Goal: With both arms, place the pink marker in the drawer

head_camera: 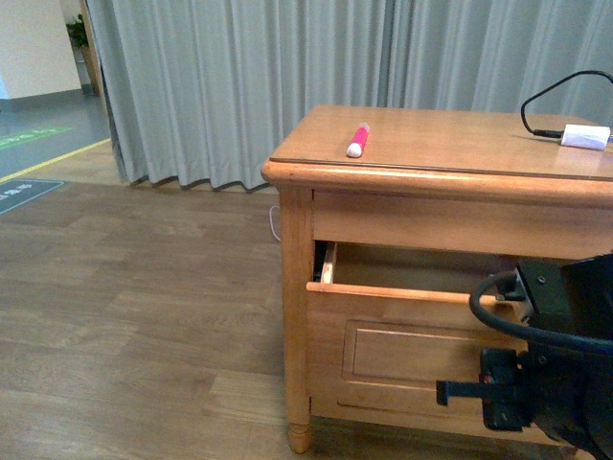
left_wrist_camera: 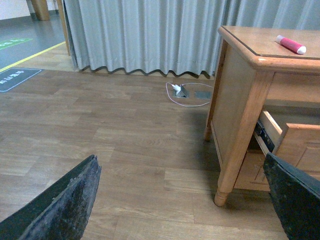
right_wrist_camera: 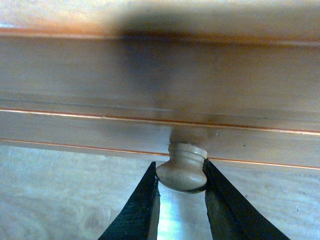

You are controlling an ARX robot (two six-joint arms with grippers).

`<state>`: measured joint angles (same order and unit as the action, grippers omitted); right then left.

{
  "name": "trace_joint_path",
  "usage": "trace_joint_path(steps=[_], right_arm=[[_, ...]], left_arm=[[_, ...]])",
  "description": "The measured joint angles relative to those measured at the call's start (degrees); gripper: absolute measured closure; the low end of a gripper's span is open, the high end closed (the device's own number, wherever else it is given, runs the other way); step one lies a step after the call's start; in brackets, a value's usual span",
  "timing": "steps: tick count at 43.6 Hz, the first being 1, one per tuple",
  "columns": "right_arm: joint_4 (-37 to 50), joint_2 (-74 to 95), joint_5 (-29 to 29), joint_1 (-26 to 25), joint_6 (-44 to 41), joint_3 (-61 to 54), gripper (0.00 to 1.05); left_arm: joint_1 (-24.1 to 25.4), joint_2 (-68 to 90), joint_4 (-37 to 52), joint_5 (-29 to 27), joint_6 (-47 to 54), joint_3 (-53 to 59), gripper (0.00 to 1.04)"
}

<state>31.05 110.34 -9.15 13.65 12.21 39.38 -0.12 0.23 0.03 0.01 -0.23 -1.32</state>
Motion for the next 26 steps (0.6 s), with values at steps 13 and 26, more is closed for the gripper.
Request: trace_joint_path(steps=[13, 26], right_arm=[[0.5, -10.01, -2.21, 4.04, 1.22, -13.46, 0.65], [-15.32, -35.43, -3.21, 8.09, 5.09, -20.76, 0.07]], left_arm=[[0.0, 0.0, 0.0, 0.0, 0.0, 0.0, 0.06], [0.0, 0.0, 0.0, 0.0, 0.0, 0.0, 0.06]])
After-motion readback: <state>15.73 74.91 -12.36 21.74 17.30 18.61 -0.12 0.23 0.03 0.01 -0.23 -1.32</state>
